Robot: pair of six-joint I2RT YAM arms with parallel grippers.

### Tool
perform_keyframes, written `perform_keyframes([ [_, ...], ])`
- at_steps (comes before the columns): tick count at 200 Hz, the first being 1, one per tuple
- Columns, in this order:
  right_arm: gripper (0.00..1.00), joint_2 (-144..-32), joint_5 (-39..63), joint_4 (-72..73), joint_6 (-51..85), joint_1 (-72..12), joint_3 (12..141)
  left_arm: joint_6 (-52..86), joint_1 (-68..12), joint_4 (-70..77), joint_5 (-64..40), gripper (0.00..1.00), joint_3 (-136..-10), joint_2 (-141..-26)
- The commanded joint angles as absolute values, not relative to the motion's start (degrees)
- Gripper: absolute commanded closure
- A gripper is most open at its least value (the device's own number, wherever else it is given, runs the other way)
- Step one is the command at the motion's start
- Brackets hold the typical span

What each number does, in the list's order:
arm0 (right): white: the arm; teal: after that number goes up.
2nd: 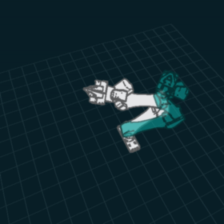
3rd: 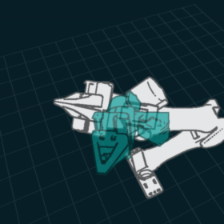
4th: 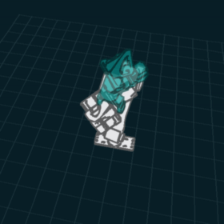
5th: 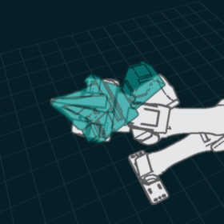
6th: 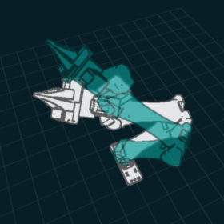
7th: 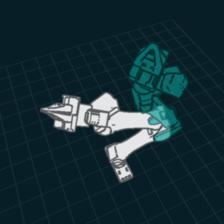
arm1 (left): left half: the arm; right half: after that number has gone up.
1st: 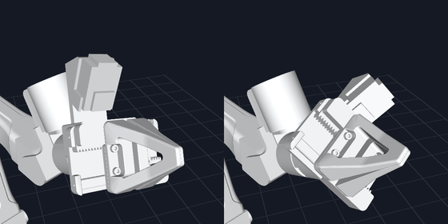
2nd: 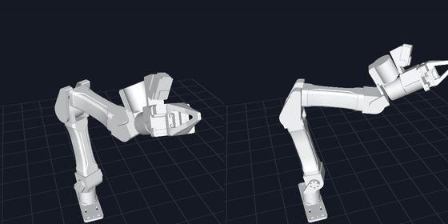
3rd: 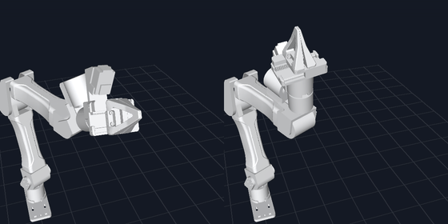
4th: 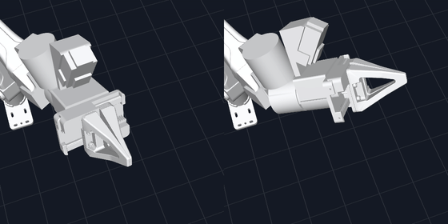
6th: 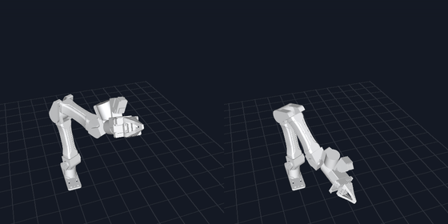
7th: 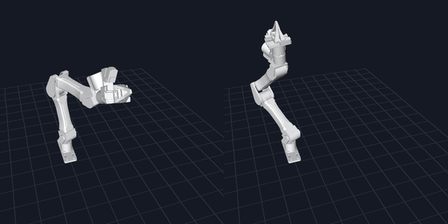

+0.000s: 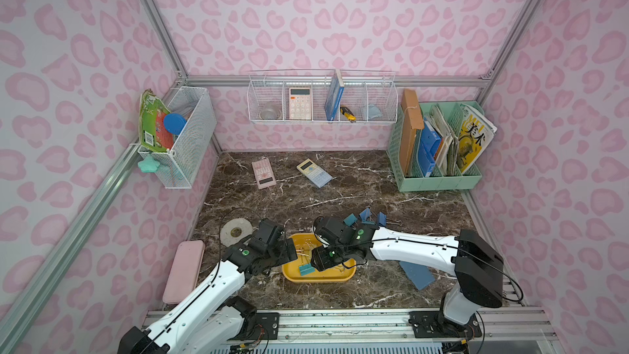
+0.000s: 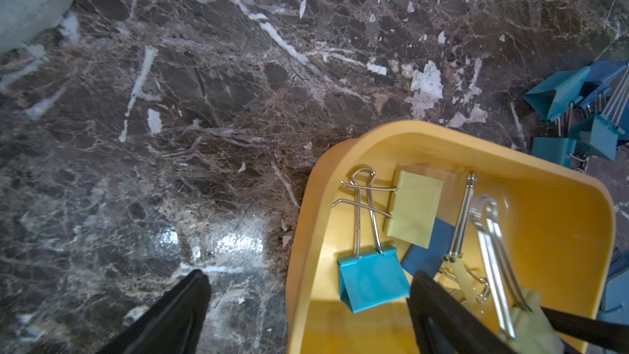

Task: Put the binder clips in the storage box
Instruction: Place the binder clip in the storage box, then pick up the binder clip at the center of the board.

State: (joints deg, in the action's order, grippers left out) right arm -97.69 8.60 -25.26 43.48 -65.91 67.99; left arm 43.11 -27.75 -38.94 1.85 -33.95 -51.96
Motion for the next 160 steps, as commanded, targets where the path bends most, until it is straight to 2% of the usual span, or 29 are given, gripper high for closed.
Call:
perform_keyframes([
  [1, 0.30, -97.3, 8.7, -24.2, 44.4, -65.5, 68.3, 42.6, -27.7, -39.4, 2.1, 0.05, -34.4, -52.0],
  [19, 0.24, -96.4, 7.2, -25.5, 44.1, -64.6, 68.7, 42.6, -27.8, -39.4, 2.0, 0.05, -34.4, -51.9],
  [48, 0.24, -91.8, 3.0, -28.9, 43.9, -61.8, 68.8, 42.6, -27.7, -39.4, 2.0, 0.05, -34.3, -51.8],
  [95, 0.26, -81.1, -3.5, -34.6, 43.6, -47.1, 60.4, 42.6, -27.7, -39.4, 1.9, 0.05, -34.4, -51.9],
  [113, 0.26, -81.0, -3.2, -33.3, 42.1, -42.5, 57.7, 42.7, -27.7, -39.4, 2.0, 0.05, -34.3, -51.9],
  [160, 0.24, -87.2, -4.1, -31.0, 40.3, -37.3, 57.5, 42.6, -27.8, -39.4, 1.9, 0.05, -34.4, -52.5],
])
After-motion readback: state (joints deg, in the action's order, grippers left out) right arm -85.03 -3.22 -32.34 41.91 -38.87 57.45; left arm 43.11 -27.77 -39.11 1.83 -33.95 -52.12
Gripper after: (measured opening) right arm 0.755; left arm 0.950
